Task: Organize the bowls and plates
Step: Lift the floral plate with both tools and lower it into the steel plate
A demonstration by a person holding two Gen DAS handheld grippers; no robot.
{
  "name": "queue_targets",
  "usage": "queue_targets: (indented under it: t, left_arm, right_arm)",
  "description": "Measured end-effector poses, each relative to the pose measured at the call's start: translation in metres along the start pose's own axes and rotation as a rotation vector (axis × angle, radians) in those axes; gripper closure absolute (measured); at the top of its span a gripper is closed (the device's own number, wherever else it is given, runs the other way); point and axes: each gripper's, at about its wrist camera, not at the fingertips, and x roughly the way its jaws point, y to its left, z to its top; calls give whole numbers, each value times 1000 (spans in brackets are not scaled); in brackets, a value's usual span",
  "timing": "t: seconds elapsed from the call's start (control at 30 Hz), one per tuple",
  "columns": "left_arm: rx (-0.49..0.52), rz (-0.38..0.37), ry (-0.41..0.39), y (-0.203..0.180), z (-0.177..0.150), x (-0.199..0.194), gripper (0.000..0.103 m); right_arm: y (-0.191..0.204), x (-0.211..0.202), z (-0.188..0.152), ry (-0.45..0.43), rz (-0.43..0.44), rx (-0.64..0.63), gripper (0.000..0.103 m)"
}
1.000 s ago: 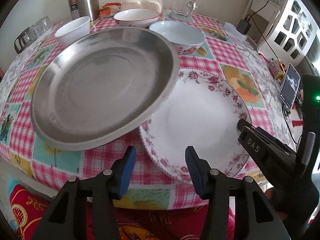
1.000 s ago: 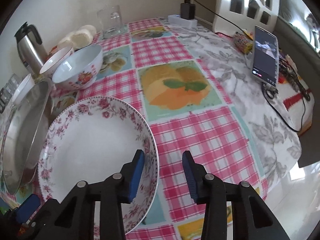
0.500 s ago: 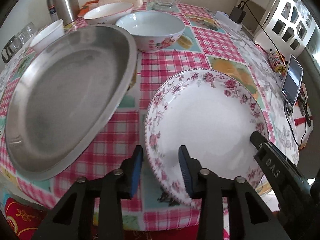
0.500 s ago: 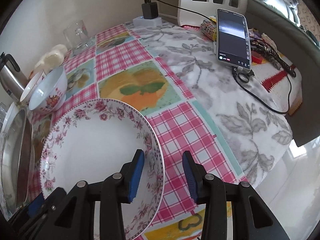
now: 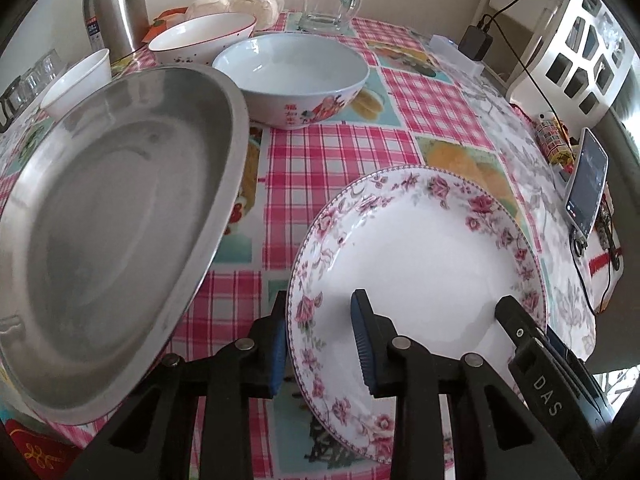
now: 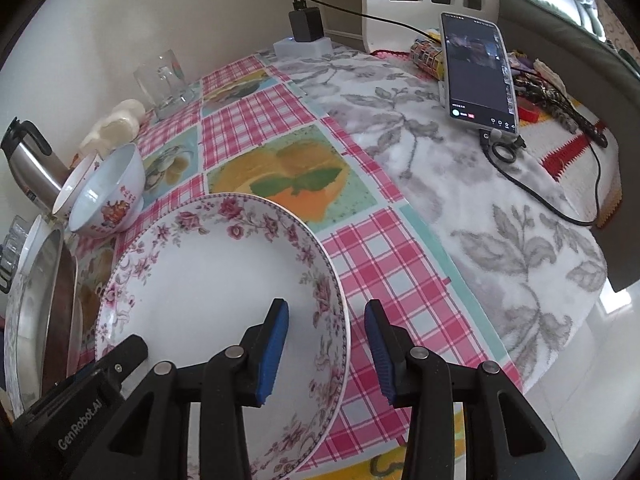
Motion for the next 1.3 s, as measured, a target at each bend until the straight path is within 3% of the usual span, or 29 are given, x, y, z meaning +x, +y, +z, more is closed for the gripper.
queue_targets:
  t: [0.1, 0.17, 0.43, 0.73, 1.3]
  left_arm:
    - [15, -2, -2, -1, 1, 1, 72]
    - [28, 11, -2, -4, 1, 1, 72]
    - [17, -16, 11, -1, 2, -2, 76]
    - [16, -68, -15, -3, 5, -16, 76]
    - [47, -162, -100, -2, 17, -51, 76]
  right_arm:
    - [1, 0, 0, -8, 3, -4, 62]
    - [3, -1, 0, -8, 25, -9, 73]
    - [-3, -13, 0, -48, 31, -6, 85]
    - [-4, -41, 3, -156, 38, -19, 86]
    - [-7, -60, 3, -237, 24, 42, 86]
